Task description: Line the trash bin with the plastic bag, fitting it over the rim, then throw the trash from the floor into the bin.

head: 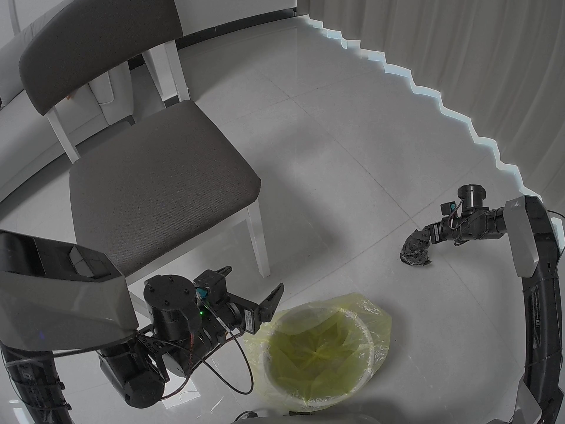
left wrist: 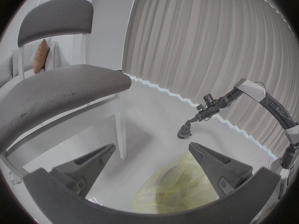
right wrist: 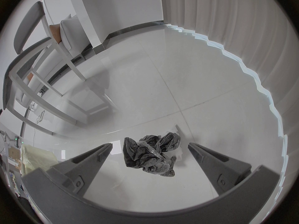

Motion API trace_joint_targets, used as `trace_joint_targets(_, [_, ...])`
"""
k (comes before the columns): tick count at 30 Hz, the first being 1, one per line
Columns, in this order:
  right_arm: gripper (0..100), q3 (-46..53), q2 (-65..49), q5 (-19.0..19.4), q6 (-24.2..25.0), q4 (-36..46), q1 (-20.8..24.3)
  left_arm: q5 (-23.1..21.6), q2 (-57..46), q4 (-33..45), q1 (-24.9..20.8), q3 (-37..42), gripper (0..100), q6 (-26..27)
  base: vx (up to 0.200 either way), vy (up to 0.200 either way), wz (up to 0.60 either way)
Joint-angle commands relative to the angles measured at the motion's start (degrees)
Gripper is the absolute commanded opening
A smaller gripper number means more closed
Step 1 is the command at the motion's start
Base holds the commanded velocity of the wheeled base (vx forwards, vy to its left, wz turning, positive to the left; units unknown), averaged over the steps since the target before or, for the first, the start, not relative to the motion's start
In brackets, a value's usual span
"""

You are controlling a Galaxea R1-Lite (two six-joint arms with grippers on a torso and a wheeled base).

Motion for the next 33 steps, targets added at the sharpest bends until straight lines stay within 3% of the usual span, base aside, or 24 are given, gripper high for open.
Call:
trace_joint_targets(1, [100,-1.62,2.97,0.03,-0.04,-0.04,0.42,0.05,0.29,-1.02,-0.08,0.19,100,-0.04,0.000,0.000,0.00])
trace_joint_targets(21, [100,-1.78,6.66,0.03,-0.13,-0.83,1.03,0.41,0.12,-1.02,-0.26,1.15,100,-0.13,0.000,0.000,0.00])
trace_joint_targets(33, [100,-1.78,7.10,0.21,-0.22,-9.71,0.94,0.93,0.29,-1.02,-1.05,1.33,100,-0.13,0.000,0.000,0.00])
